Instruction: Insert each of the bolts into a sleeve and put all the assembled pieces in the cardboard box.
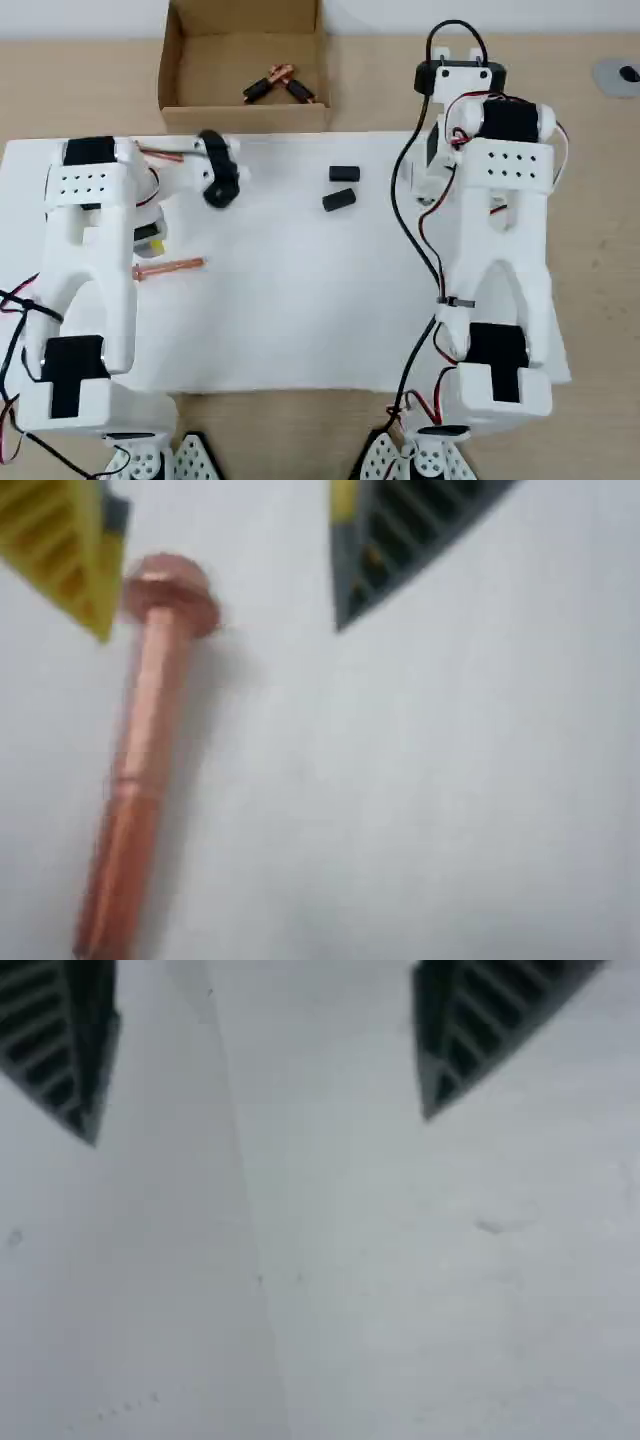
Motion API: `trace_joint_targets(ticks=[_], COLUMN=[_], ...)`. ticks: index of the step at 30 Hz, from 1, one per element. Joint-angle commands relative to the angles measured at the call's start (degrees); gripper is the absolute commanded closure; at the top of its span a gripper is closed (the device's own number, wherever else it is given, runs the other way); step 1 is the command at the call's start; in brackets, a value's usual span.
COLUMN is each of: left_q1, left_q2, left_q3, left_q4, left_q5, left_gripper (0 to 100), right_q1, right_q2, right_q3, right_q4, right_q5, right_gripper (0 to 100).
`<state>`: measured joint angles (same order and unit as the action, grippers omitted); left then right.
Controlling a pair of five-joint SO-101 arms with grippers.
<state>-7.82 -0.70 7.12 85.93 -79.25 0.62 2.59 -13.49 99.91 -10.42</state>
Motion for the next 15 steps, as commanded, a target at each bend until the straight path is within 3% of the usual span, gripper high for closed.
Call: trace_joint_targets(ticks=[1, 5, 7, 9, 15], left_q1=[2.4, 0.7, -0.4, -2.1, -2.7], left_q2=[-4.2, -5.4, -5.4, -5.4, -5.1], left_q3=[-4.6, -4.0, -2.9, -2.3, 1.9], left_q4=[5.9, 8.9, 9.0, 9.0, 8.0], left_q5=[40.2, 83.3, 100.3, 109.8, 123.4], left_gripper=[84, 84, 84, 84, 84], right_q1=[0.7, 0.1, -0.6, -1.1, -2.5], right_q2=[-3.0, -3.0, -3.0, -3.0, -3.0], right_q3=[0.5, 3.2, 4.0, 3.9, 3.8], right_q4=[-1.1, -3.7, -3.9, -3.9, -4.0], right_q5=[0.4, 0.2, 0.2, 0.2, 0.3], right_gripper=[74.9, 74.9, 74.9, 74.9, 74.9])
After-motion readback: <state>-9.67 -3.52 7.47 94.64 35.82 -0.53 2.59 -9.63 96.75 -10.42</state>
